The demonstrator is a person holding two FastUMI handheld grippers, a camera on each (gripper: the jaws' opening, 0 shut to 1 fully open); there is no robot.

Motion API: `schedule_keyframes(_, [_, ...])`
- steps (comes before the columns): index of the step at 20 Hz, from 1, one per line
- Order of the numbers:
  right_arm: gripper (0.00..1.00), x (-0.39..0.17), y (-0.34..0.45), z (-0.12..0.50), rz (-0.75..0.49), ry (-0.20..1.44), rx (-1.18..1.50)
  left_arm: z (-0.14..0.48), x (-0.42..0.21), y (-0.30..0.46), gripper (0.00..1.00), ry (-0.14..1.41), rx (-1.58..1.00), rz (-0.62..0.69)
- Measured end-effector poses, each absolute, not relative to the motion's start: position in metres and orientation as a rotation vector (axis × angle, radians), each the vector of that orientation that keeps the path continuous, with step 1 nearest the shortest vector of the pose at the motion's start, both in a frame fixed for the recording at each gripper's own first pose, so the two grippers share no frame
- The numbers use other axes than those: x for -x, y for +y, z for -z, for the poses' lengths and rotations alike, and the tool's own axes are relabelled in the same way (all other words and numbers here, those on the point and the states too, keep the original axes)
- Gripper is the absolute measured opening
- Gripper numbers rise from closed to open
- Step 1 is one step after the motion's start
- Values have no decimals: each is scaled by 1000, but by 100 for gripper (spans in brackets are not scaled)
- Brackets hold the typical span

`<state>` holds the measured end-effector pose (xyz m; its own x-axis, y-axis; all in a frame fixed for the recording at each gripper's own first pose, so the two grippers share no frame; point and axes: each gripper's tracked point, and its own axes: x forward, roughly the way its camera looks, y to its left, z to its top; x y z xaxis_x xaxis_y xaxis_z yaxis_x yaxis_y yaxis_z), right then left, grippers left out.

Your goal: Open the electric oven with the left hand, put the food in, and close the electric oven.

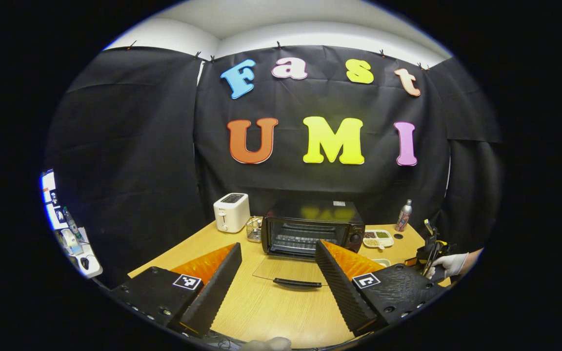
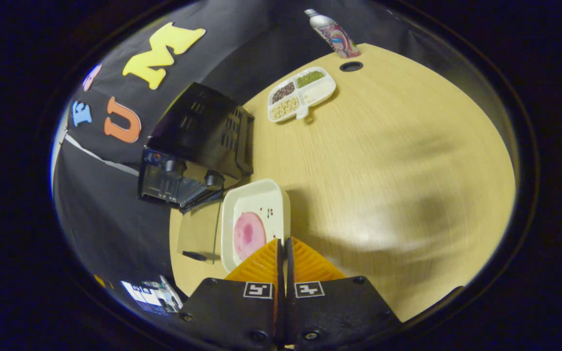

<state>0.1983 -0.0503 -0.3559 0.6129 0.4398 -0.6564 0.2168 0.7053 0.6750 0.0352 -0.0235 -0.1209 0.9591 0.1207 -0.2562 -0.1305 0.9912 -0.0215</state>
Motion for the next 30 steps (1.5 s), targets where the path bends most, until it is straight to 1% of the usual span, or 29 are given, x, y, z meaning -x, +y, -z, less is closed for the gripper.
schedule_keyframes(3, [4, -186, -33, 327, -104, 839, -892, 120, -37, -7, 97, 264, 32, -82])
schedule_keyframes(7, [4, -173, 6, 300, -36, 731, -983, 117, -41, 24, 96, 268, 14, -61])
schedule_keyframes(12, [4, -170, 80, 301, 100, 593, -1029, 127, -55, 54, 96, 266, -13, -29])
schedule_keyframes(17, [4, -203, 162, 316, 147, 519, -1110, 136, -67, 84, 96, 250, -56, -44])
schedule_keyframes(18, [0, -211, 176, 317, 154, 499, -1119, 139, -69, 88, 96, 248, -60, -45])
schedule_keyframes(20, [0, -230, 197, 314, 155, 463, -1150, 147, -71, 93, 97, 253, -68, -44])
schedule_keyframes(21, [4, -241, 205, 317, 158, 455, -1164, 152, -72, 96, 97, 257, -66, -45])
schedule_keyframes(22, [0, -250, 212, 320, 159, 458, -1174, 156, -75, 97, 97, 259, -57, -47])
schedule_keyframes(23, [4, -259, 216, 321, 160, 459, -1190, 161, -78, 100, 97, 266, -51, -52])
schedule_keyframes(24, [4, -268, 216, 322, 165, 455, -1210, 166, -82, 103, 96, 275, -43, -54])
schedule_keyframes(26, [4, -288, 211, 323, 192, 439, -1225, 172, -87, 106, 97, 288, -34, -56])
schedule_keyframes(27, [0, -300, 206, 325, 205, 437, -1230, 175, -91, 108, 97, 293, -32, -58])
schedule_keyframes(29, [0, -320, 200, 327, 218, 427, -1246, 178, -100, 111, 97, 298, -27, -66])
schedule_keyframes(30, [4, -332, 196, 328, 218, 426, -1252, 180, -105, 112, 97, 301, -25, -71])
